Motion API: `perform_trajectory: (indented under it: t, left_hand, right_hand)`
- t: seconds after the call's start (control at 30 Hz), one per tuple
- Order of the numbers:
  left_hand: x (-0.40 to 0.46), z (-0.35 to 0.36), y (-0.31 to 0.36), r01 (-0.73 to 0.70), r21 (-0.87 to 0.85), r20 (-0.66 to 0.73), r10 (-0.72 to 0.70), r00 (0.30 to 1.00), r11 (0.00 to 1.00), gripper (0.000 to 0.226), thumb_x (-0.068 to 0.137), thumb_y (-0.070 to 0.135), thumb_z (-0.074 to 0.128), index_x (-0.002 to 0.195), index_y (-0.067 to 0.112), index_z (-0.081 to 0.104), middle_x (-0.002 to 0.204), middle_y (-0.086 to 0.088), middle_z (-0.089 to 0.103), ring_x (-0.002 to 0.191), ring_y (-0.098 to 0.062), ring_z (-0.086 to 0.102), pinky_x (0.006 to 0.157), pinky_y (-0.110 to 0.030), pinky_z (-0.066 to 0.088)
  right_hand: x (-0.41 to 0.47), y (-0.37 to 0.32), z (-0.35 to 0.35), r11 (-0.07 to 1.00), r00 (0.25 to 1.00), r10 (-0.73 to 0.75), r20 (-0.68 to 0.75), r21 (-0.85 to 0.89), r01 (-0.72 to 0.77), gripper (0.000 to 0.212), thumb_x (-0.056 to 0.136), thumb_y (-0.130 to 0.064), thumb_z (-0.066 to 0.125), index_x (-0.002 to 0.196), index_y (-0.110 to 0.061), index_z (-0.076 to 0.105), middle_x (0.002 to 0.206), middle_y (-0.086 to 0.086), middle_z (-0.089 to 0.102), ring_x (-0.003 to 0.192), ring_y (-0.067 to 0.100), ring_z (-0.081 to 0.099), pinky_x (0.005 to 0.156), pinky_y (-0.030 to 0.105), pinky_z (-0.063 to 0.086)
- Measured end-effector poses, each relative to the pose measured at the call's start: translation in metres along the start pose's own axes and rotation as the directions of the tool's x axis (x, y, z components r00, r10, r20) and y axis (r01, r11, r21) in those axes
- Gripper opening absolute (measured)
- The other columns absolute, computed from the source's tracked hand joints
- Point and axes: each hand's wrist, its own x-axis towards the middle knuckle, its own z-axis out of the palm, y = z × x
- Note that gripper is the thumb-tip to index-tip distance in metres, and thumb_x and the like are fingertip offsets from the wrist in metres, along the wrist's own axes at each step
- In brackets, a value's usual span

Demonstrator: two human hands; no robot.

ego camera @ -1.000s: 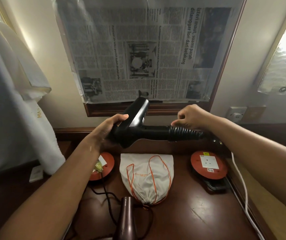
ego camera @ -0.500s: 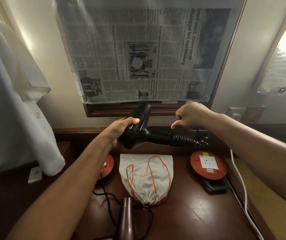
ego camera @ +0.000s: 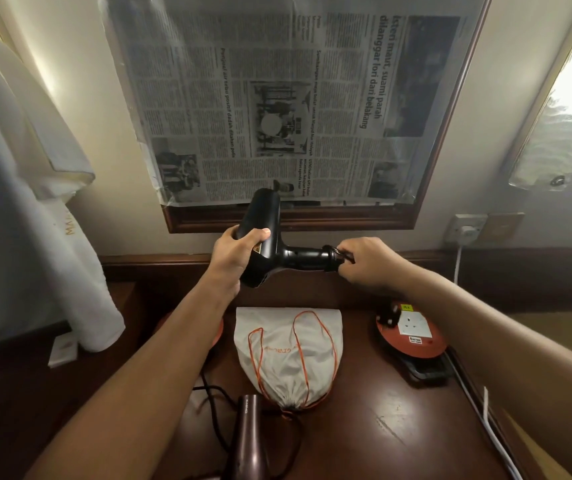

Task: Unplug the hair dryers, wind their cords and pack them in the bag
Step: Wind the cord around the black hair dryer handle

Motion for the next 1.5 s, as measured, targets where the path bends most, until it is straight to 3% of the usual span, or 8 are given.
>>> perform_trajectory:
  t: [0.23, 0.4, 0.6, 0.7, 0.8, 1.03, 1.27, 1.5]
  left_hand:
    - [0.001, -0.003, -0.010, 0.019, -0.021, -0.016, -0.019, 1.000, 1.000, 0.046, 0.079, 0.028, 0.072, 0.119, 0.012, 0.056, 0.105, -0.010, 0.062, 0.090, -0.022, 0.062, 0.065, -0.028, 0.050]
    - [0.004, -0.003, -0.021, 0.105, -0.127, -0.026, -0.110, 0.994, 0.986, 0.051, 0.075, 0.031, 0.075, 0.120, 0.012, 0.060, 0.111, -0.011, 0.064, 0.098, -0.026, 0.062, 0.076, -0.035, 0.053]
    - [0.007, -0.009, -0.024, 0.198, -0.245, 0.030, -0.196, 0.980, 0.949, 0.052, 0.075, 0.030, 0.075, 0.121, 0.014, 0.057, 0.117, -0.012, 0.062, 0.105, -0.030, 0.061, 0.096, -0.050, 0.048]
    - [0.006, -0.009, -0.022, 0.201, -0.267, 0.050, -0.195, 0.980, 0.942, 0.053, 0.074, 0.032, 0.075, 0.121, 0.014, 0.057, 0.118, -0.013, 0.062, 0.106, -0.032, 0.061, 0.097, -0.050, 0.048]
    - [0.006, -0.011, -0.018, 0.207, -0.266, 0.069, -0.196, 0.978, 0.941, 0.058, 0.067, 0.037, 0.077, 0.119, 0.016, 0.058, 0.120, -0.015, 0.061, 0.108, -0.033, 0.060, 0.096, -0.050, 0.048]
    - [0.006, -0.011, -0.016, 0.233, -0.290, 0.106, -0.210, 0.972, 0.928, 0.057, 0.073, 0.033, 0.074, 0.123, 0.013, 0.055, 0.120, -0.016, 0.062, 0.105, -0.033, 0.062, 0.089, -0.044, 0.052]
    - [0.000, -0.012, -0.013, 0.272, -0.286, 0.211, -0.217, 0.953, 0.919, 0.035, 0.084, 0.034, 0.063, 0.113, 0.014, 0.056, 0.113, -0.016, 0.060, 0.100, -0.032, 0.060, 0.085, -0.043, 0.051]
    - [-0.004, -0.017, -0.016, 0.326, -0.239, 0.270, -0.260, 0.927, 0.915, 0.052, 0.081, 0.040, 0.063, 0.123, 0.010, 0.055, 0.109, -0.016, 0.061, 0.094, -0.031, 0.062, 0.072, -0.039, 0.052]
  right_hand:
    - [-0.008, 0.005, 0.037, 0.931, 0.994, 0.103, -0.029, 0.356, -0.086, 0.020, 0.094, -0.005, 0.044, 0.106, -0.010, 0.059, 0.068, 0.002, 0.055, 0.048, 0.009, 0.051, 0.047, 0.024, 0.044]
    - [-0.020, 0.001, 0.056, 0.663, 0.974, 0.226, -0.001, 0.733, -0.153, 0.020, 0.097, -0.014, 0.052, 0.085, 0.001, 0.058, 0.067, 0.015, 0.060, 0.045, 0.017, 0.056, 0.047, 0.030, 0.052]
    - [-0.032, 0.006, 0.072, 0.469, 0.953, 0.216, 0.212, 0.834, -0.292, 0.047, 0.097, -0.042, 0.047, 0.074, -0.003, 0.056, 0.052, 0.009, 0.050, 0.035, 0.015, 0.040, 0.036, 0.024, 0.040]
    - [-0.034, 0.016, 0.084, 0.221, 0.950, 0.141, 0.278, 0.927, -0.304, 0.038, 0.102, -0.032, 0.037, 0.081, -0.005, 0.054, 0.057, 0.005, 0.041, 0.043, 0.012, 0.028, 0.039, 0.022, 0.027]
    - [-0.035, 0.021, 0.093, 0.043, 0.969, 0.060, 0.240, 0.969, -0.243, 0.026, 0.102, -0.012, 0.033, 0.093, -0.001, 0.055, 0.065, 0.005, 0.041, 0.047, 0.010, 0.030, 0.044, 0.022, 0.030]
    - [-0.035, 0.020, 0.102, 0.274, 0.968, 0.185, 0.168, 0.937, -0.215, 0.028, 0.103, -0.018, 0.038, 0.092, 0.000, 0.056, 0.055, 0.005, 0.042, 0.040, 0.013, 0.030, 0.041, 0.023, 0.027]
    - [-0.032, 0.027, 0.105, 0.410, 0.941, 0.276, 0.196, 0.861, -0.299, 0.046, 0.096, -0.047, 0.046, 0.074, -0.008, 0.055, 0.048, 0.002, 0.035, 0.037, 0.013, 0.031, 0.043, 0.023, 0.028]
    - [-0.020, 0.039, 0.097, 0.427, 0.946, 0.216, 0.240, 0.848, -0.313, 0.033, 0.104, -0.021, 0.036, 0.088, -0.004, 0.059, 0.053, 0.001, 0.034, 0.044, 0.012, 0.029, 0.049, 0.027, 0.020]
